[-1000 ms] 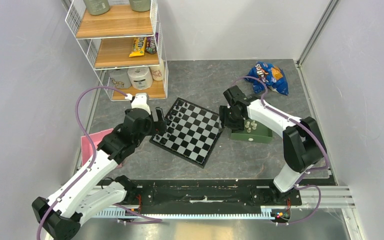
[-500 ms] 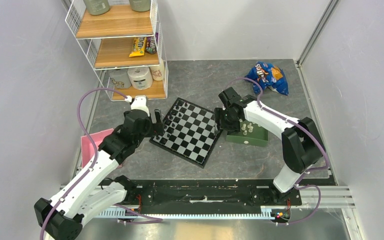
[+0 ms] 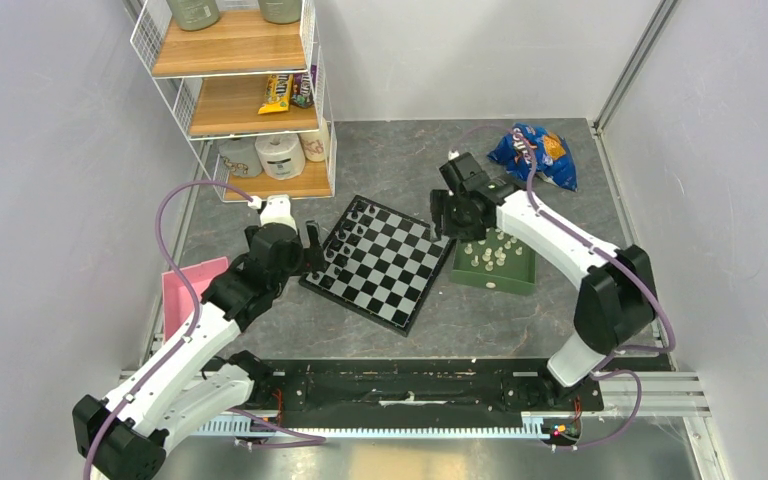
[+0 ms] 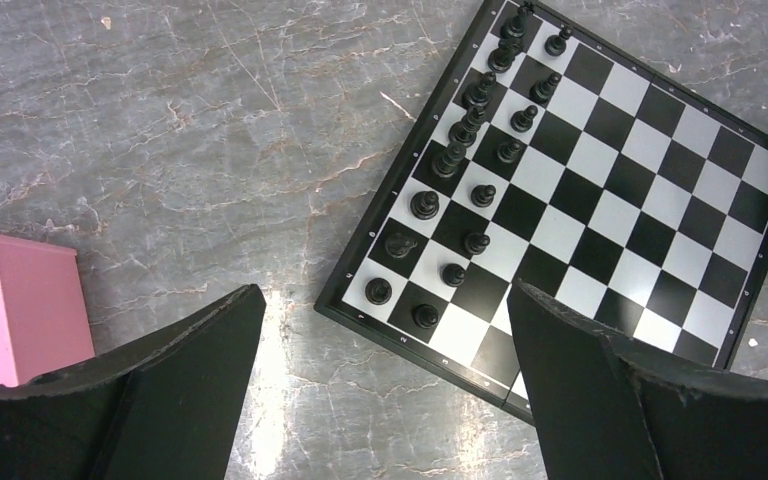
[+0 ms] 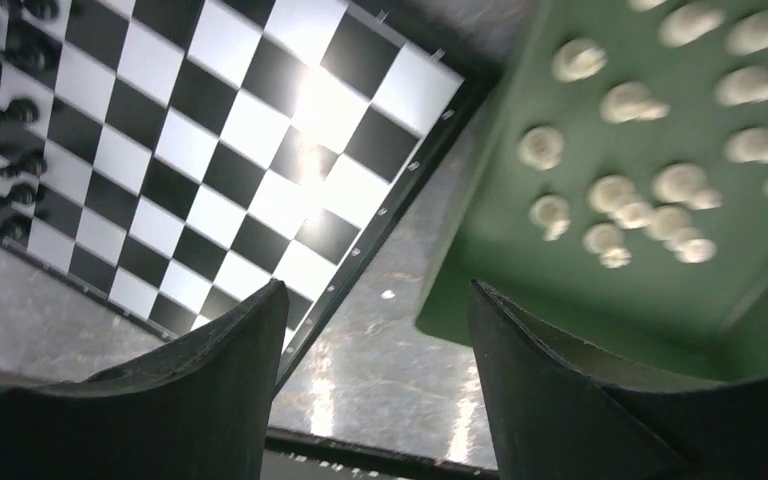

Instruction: Set up the chess pieces on the board

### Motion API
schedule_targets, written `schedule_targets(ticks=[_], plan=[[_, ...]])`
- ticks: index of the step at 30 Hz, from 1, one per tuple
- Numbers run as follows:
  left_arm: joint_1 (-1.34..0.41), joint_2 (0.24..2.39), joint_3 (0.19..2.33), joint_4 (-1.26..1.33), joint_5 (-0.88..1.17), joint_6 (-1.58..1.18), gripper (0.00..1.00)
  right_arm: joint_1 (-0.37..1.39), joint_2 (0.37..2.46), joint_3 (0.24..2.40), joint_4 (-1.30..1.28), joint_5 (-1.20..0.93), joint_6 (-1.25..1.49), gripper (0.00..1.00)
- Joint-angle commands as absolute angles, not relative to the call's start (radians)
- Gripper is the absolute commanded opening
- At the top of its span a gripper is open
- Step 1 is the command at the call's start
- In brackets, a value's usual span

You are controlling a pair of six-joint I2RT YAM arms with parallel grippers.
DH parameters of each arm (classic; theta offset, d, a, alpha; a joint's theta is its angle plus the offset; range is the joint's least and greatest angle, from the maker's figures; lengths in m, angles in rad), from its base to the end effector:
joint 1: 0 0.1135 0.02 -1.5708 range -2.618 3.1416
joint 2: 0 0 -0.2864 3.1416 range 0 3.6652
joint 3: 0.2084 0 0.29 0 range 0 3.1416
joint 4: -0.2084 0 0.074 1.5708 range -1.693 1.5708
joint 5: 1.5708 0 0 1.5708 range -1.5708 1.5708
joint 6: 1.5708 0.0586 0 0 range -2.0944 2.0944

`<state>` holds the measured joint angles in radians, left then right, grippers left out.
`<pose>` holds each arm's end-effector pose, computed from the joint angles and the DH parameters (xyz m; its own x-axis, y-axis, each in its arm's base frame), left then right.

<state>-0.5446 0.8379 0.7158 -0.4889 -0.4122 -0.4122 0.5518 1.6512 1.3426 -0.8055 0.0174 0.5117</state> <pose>0.2020 -0.0949 0.2781 -0.5273 -0.1097 -0.8426 -0.0188 0.9929 -0.1176 0.3327 0.2036 0.2510 -0.9199 0.0087 -0.3922 -0.0770 0.9763 0.2023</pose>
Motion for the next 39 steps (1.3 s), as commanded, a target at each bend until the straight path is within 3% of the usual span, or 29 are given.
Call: schedule_targets(ticks=[1, 3, 4, 6, 9, 12, 17, 23, 26, 39], plan=[[-0.538, 0.823, 0.734, -0.446, -0.473, -0.358, 1.00, 0.519, 1.563, 1.402, -0.796, 0.268, 0.453, 0.70], [-0.534, 0.827, 0.740, -0.445, -0.480, -0.350, 1.00, 0.487, 1.558, 1.385, -0.760, 0.324, 0.438, 0.63], [-0.534, 0.831, 0.745, -0.445, -0.480, -0.348, 1.00, 0.460, 1.563, 1.378, -0.751, 0.322, 0.443, 0.68], [-0.532, 0.843, 0.747, -0.436, -0.476, -0.341, 1.00, 0.363, 1.591, 1.377, -0.738, 0.186, 0.475, 0.95], [-0.526, 0.870, 0.753, -0.423, -0.461, -0.324, 1.00, 0.264, 1.663, 1.397, -0.726, 0.006, 0.478, 0.97], [-0.514, 0.904, 0.772, -0.425, -0.436, -0.311, 1.00, 0.248, 1.750, 1.455, -0.748, -0.025, 0.460, 0.97], [-0.460, 0.972, 0.813, -0.433, -0.362, -0.265, 1.00, 0.246, 1.857, 1.525, -0.774, -0.006, 0.451, 0.68], [-0.319, 1.009, 0.831, -0.431, -0.232, -0.309, 1.00, 0.247, 1.894, 1.575, -0.777, 0.069, 0.416, 0.48], [-0.275, 1.010, 0.833, -0.423, -0.202, -0.330, 1.00, 0.247, 1.923, 1.598, -0.791, 0.055, 0.393, 0.43], [-0.233, 1.016, 0.841, -0.429, -0.221, -0.351, 0.99, 0.248, 2.003, 1.636, -0.802, 0.076, 0.379, 0.39]])
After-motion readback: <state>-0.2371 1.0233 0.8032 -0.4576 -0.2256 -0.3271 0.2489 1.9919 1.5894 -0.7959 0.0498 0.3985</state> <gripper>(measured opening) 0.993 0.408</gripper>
